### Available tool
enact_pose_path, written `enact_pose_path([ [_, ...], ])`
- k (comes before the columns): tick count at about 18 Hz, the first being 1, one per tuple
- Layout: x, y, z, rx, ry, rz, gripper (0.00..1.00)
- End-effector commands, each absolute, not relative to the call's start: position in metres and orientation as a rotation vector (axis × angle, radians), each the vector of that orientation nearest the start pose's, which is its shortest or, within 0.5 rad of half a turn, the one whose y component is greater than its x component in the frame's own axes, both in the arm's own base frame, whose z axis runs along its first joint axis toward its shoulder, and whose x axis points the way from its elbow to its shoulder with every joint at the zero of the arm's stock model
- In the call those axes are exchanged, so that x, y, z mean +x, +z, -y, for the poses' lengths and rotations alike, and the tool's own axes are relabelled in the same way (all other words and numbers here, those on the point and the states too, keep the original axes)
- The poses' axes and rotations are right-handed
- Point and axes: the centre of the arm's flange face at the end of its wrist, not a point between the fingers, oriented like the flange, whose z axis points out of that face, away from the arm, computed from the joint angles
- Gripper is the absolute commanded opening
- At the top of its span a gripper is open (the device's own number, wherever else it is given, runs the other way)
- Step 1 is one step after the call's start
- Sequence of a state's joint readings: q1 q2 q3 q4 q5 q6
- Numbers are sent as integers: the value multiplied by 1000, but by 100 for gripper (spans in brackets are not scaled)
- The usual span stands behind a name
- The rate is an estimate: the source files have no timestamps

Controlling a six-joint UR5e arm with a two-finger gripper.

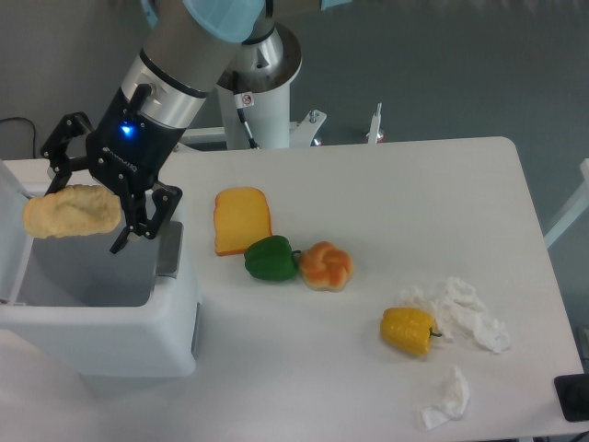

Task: Place the square bread in the trash can
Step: 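Hold the bread above the bin opening and adjust position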

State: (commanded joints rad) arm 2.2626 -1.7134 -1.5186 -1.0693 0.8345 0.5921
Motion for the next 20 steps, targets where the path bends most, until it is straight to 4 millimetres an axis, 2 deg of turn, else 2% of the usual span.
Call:
enact_pose_path([
  [12,-218,510,-577,-2362,-429,-94,100],
  [20,-228,508,-575,-2357,-406,-119,100],
])
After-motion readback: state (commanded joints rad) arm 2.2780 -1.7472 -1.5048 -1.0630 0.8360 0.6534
